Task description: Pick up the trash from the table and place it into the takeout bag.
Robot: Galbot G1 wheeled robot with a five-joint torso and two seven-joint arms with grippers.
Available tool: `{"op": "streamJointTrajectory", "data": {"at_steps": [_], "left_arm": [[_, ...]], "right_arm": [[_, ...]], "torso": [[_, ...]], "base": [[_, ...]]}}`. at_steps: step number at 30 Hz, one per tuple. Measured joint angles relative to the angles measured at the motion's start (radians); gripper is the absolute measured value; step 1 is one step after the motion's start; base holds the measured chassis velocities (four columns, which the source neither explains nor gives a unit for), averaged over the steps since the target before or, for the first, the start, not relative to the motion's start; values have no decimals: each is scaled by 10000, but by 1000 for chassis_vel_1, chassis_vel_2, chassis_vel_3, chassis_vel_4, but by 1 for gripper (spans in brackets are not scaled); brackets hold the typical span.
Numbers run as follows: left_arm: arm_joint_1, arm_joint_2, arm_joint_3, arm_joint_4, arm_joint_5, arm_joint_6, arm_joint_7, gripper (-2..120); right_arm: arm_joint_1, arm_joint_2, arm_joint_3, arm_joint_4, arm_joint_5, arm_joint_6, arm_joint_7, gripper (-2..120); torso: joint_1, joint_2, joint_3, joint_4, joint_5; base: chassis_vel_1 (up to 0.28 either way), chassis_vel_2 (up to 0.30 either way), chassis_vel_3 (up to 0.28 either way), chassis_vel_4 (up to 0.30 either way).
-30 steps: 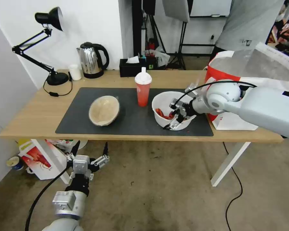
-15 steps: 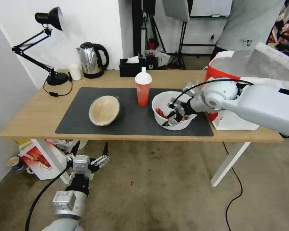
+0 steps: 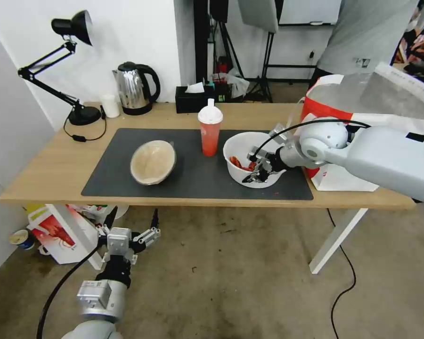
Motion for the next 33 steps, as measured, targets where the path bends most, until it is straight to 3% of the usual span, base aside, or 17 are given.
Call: {"op": "streamJointTrajectory", "data": {"at_steps": [18,33], "left_arm": [[0,0,0,0,0,0,0,100],[0,0,0,0,0,0,0,100]], "right_arm": [[761,-584,-47,322,-144,-11,-572,0],[3194,-891,-642,1081,123,2,-1394,0]], "torso": [[-1,0,0,-2,2],[0,0,0,0,3]], "base": [[0,0,0,0],[0,0,0,0]]}}
